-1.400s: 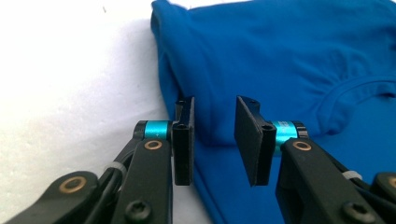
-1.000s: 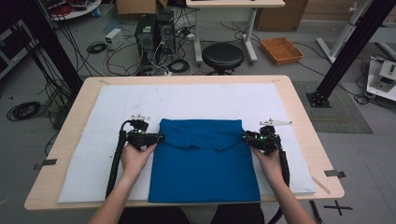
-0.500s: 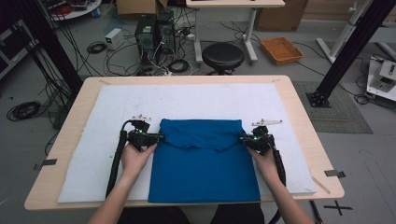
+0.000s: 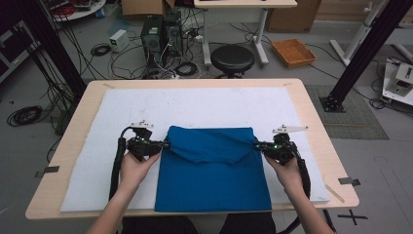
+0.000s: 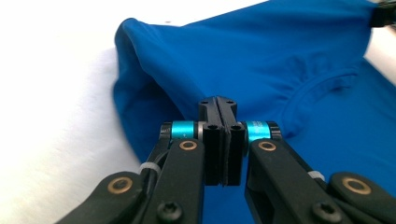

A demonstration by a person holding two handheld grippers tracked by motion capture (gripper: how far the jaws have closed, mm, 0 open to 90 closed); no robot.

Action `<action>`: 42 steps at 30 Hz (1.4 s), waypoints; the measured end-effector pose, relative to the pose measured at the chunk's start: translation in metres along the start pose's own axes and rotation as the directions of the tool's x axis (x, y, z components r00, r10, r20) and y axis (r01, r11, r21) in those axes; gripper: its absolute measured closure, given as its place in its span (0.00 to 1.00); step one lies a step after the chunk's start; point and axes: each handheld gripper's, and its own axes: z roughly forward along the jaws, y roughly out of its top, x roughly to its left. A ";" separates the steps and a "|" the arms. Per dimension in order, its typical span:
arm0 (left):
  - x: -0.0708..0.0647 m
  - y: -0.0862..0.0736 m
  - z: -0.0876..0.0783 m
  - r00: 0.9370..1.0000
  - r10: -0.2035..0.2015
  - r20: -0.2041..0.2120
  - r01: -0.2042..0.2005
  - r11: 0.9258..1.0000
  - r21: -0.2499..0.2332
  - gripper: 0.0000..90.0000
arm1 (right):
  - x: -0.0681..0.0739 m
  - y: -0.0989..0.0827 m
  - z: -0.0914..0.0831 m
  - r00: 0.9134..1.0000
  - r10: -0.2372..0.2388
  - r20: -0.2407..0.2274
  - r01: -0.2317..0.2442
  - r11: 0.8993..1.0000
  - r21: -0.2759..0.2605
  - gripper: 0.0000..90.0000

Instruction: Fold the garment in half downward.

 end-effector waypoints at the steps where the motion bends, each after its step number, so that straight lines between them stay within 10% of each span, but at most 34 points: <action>1: -0.003 -0.001 -0.003 1.000 0.000 0.008 0.000 1.000 0.004 0.99 | 0.002 -0.002 -0.004 1.000 0.001 -0.008 -0.001 1.000 0.003 0.98; 22: -0.057 -0.068 -0.050 0.988 0.028 0.152 -0.037 0.998 0.055 0.99 | 0.047 -0.063 -0.068 0.996 -0.047 -0.071 0.048 0.999 0.013 0.98; 38: -0.064 -0.095 -0.054 0.990 0.037 0.137 -0.049 0.995 0.084 0.98 | 0.066 -0.090 -0.076 0.995 -0.089 -0.051 0.091 0.995 0.039 0.97; 42: -0.064 -0.094 -0.053 0.996 0.052 0.071 -0.058 0.994 0.090 0.69 | 0.064 -0.091 -0.076 0.994 -0.101 -0.038 0.102 0.994 0.031 0.88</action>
